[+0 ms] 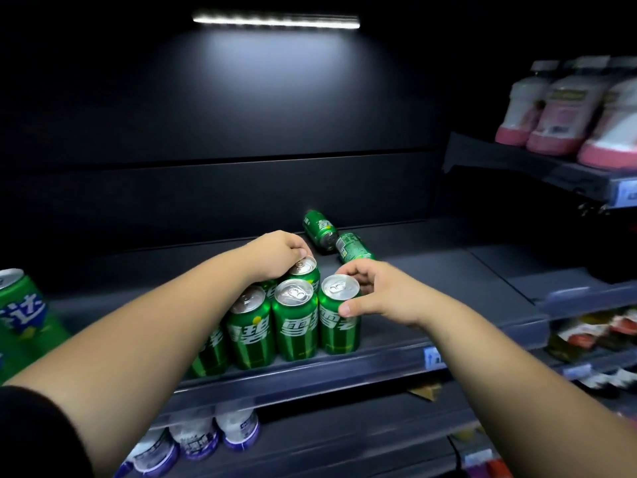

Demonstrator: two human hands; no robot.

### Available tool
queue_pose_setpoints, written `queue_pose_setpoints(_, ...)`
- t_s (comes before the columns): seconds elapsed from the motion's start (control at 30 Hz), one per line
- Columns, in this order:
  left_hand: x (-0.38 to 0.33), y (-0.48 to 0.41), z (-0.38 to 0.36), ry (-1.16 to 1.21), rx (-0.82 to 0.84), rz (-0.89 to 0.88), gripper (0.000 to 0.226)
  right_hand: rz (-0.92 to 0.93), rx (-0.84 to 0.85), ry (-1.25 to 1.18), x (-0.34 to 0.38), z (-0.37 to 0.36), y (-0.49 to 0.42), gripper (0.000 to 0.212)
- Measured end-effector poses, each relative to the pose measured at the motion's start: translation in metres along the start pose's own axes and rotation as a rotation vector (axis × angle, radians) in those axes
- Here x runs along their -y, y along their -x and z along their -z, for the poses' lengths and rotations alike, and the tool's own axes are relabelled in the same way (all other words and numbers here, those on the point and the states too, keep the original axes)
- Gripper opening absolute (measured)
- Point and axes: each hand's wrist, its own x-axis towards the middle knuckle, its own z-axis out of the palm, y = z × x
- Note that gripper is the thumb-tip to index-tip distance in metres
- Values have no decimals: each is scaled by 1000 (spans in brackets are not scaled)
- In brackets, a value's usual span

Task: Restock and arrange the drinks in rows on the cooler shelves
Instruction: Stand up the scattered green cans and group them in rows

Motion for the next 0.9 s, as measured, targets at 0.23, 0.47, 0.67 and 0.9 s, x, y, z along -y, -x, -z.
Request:
queue_pose_setpoints(0.23,-6,6,0,24,-17,9,24,60,217,98,-3,16,-13,52)
queue_pose_setpoints(0.47,-10,9,1,-31,-15,58,24,36,12,186,-27,63,-32,70)
queue_pose_setpoints(0.67,-13,-2,10,-112,-26,100,14,-37,-287,308,-59,81,-62,59)
queue_pose_setpoints(0.9,-28,-53,24,-297,38,-19,38,-169,-359,380,-66,65,-86,83)
